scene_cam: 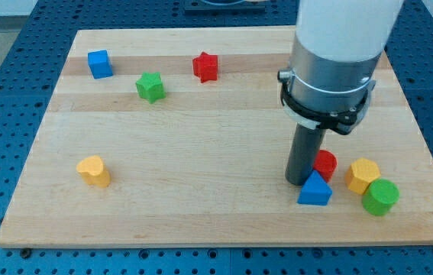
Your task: Move your arm closer to the blue cube
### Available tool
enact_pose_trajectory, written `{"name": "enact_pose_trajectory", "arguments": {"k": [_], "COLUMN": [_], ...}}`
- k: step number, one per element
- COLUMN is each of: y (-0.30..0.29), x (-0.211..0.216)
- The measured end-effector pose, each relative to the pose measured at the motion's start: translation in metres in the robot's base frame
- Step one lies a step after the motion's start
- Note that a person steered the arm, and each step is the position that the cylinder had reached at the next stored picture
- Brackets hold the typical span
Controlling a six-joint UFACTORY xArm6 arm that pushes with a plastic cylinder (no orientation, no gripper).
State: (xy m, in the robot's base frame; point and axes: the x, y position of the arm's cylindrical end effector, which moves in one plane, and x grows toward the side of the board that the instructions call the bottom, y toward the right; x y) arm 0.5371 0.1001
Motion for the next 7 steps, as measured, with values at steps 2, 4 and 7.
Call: {"name": "enact_pose_trajectory", "arguments": {"k": [2, 4, 7], "y": [0.026, 0.024, -0.198], "x": [0.0, -0.002, -0.032]}}
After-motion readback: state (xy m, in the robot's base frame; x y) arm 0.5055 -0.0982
